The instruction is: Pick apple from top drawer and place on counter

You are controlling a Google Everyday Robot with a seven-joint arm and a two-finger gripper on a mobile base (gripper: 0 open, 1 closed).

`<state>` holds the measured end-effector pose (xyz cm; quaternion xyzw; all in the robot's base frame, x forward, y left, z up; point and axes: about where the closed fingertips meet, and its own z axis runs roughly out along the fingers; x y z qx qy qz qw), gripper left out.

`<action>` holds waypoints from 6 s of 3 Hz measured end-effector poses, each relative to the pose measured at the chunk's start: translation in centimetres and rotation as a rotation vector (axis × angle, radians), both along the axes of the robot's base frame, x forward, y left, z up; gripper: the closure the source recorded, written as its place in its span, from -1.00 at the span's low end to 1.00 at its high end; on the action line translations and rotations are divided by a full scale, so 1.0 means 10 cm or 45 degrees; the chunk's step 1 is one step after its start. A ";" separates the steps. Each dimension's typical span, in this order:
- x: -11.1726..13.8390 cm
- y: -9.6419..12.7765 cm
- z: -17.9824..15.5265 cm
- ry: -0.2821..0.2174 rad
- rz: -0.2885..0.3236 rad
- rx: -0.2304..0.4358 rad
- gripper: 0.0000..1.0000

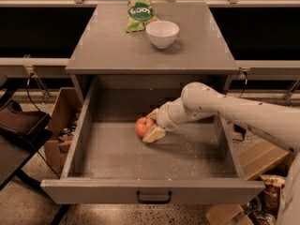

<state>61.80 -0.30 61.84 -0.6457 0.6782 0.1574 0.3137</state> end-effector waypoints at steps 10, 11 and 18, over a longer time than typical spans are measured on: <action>1.84 1.03 2.86 -0.024 -0.529 -0.107 1.00; 2.01 1.32 2.53 -0.006 -0.501 -0.151 1.00; 2.04 0.93 3.27 -0.044 -0.533 -0.108 -1.00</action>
Offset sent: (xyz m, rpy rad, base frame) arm -0.0079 -0.0091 0.0168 -0.0087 0.0103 -0.0050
